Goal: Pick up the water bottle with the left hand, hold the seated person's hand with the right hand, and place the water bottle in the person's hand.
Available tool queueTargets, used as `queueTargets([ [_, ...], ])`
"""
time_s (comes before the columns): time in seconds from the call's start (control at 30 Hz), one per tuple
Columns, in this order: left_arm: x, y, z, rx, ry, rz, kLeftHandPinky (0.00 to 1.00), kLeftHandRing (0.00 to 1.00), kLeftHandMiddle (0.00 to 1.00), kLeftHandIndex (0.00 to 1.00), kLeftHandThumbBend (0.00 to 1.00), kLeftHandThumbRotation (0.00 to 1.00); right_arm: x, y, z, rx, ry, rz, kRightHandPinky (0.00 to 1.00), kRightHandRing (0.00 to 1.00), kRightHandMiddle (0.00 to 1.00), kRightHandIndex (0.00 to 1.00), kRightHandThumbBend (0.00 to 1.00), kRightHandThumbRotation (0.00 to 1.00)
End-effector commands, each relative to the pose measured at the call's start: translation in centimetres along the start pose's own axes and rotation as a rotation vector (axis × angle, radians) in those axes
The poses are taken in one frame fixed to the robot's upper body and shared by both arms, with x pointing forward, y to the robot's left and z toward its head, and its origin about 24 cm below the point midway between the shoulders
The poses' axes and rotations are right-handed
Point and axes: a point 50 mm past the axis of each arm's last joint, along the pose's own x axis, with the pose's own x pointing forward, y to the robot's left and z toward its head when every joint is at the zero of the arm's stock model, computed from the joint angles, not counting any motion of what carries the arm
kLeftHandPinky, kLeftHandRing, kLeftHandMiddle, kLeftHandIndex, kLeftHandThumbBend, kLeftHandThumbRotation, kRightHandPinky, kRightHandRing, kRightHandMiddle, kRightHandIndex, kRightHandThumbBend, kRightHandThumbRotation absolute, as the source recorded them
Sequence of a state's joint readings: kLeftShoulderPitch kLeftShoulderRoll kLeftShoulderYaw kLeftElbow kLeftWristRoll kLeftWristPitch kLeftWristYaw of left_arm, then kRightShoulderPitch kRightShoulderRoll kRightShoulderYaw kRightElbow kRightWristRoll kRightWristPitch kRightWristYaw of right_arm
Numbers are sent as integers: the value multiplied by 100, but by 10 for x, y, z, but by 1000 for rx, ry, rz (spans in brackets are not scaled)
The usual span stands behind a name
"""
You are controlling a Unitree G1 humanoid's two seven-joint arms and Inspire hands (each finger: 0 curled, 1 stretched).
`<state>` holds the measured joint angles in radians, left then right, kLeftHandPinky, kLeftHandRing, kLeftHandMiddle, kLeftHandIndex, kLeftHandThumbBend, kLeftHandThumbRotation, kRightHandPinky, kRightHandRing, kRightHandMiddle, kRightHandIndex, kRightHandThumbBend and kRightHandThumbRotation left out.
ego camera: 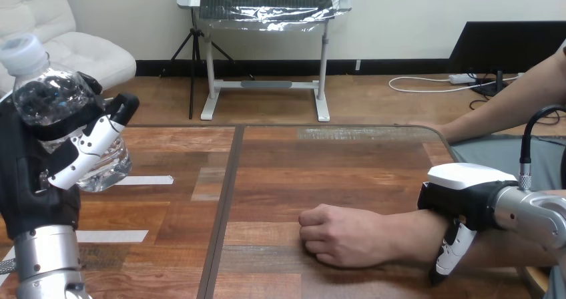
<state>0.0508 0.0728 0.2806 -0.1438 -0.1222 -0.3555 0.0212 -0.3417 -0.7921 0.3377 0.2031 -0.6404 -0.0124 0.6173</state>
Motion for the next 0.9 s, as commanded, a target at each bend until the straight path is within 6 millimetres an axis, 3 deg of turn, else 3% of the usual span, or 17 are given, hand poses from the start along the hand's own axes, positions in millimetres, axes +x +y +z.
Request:
queueTargets([
  [0.0, 11, -8, 14, -25, -84, -16, 20, 26, 32, 38, 50, 0, -4, -16, 1, 73, -36, -96, 13, 19, 27, 32, 81, 5],
  [0.47, 10, -8, 13, -24, -81, -15, 21, 26, 32, 38, 50, 0, -4, -14, 1, 74, -38, -83, 15, 22, 32, 36, 82, 5],
  [0.67, 10, -7, 13, -17, -85, -19, 21, 26, 32, 38, 49, 0, -5, -14, 2, 46, -39, -53, 27, 35, 44, 48, 87, 16],
  [0.83, 10, -7, 12, -19, -85, -18, 21, 26, 32, 38, 50, 0, -6, -14, 3, 39, -20, -12, 40, 52, 60, 64, 96, 32],
  [0.87, 10, -7, 12, -20, -85, -18, 21, 26, 32, 38, 50, 0, -6, -14, 3, 40, -14, -6, 46, 59, 66, 70, 97, 37],
])
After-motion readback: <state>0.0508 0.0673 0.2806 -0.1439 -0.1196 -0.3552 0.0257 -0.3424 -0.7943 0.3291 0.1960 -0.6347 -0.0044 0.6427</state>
